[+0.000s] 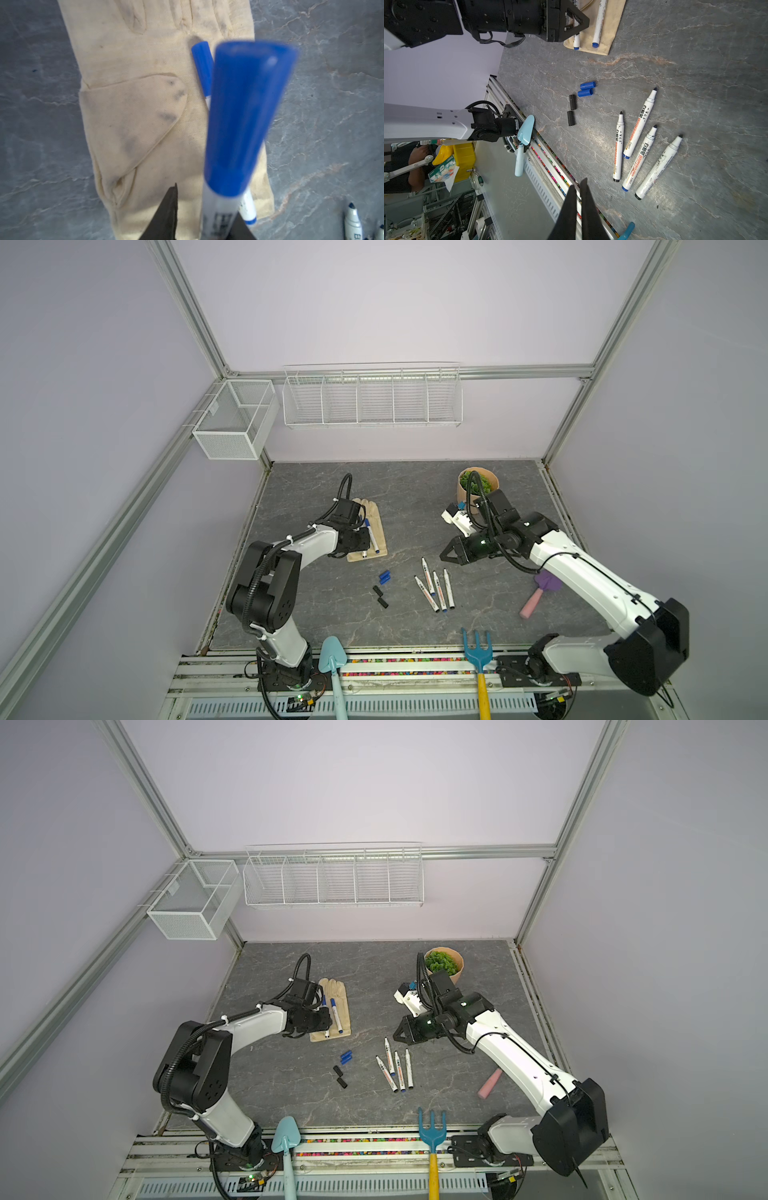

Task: Insert the pens into the pen caps
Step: 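Pass the blue-capped marker from the left gripper into the right gripper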

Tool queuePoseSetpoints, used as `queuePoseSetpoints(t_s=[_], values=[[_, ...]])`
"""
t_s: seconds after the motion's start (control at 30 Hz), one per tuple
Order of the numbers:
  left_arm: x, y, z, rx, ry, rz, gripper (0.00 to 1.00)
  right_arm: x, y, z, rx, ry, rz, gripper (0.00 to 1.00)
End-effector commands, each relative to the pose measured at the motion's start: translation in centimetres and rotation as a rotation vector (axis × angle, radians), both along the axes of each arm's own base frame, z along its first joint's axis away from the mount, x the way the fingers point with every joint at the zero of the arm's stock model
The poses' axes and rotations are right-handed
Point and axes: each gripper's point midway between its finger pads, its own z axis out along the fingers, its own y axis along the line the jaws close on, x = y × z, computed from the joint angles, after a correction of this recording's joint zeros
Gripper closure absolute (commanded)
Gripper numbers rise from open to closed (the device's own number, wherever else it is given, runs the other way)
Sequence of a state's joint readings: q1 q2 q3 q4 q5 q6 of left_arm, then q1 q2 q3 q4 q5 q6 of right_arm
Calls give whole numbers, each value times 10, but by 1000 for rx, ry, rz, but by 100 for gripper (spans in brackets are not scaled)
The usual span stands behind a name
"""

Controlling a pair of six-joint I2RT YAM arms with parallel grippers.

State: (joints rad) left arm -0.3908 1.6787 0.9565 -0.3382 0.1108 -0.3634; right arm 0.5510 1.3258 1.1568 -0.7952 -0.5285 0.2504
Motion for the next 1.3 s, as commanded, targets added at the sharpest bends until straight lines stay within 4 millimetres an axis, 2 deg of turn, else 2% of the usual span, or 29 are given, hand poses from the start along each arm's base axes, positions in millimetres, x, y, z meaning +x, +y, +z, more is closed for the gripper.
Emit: queuePoseSetpoints(t_s=[0.0,0.2,0.27,0.47,0.6,0.7,0.9,1.27], values=[[-8,-4,18,-52,-41,-39,73,-3,3,6,39,-8,18,88],[-39,-16,60,-197,-119,-120,99,9,23,25,133,-45,20,85],[-53,-25,78,-282,-166,-177,100,13,34,32,171,-65,30,82],[-96,-44,133,-456,-312,-265,100,25,76,52,261,-116,66,63],[-122,-58,162,-545,-370,-328,100,23,105,60,288,-124,128,58],[-132,-62,171,-567,-384,-346,100,19,124,65,309,-127,176,56],[-138,-61,178,-581,-402,-353,100,10,147,65,324,-111,234,55],[-139,-63,182,-586,-408,-370,100,8,168,61,330,-103,264,57]])
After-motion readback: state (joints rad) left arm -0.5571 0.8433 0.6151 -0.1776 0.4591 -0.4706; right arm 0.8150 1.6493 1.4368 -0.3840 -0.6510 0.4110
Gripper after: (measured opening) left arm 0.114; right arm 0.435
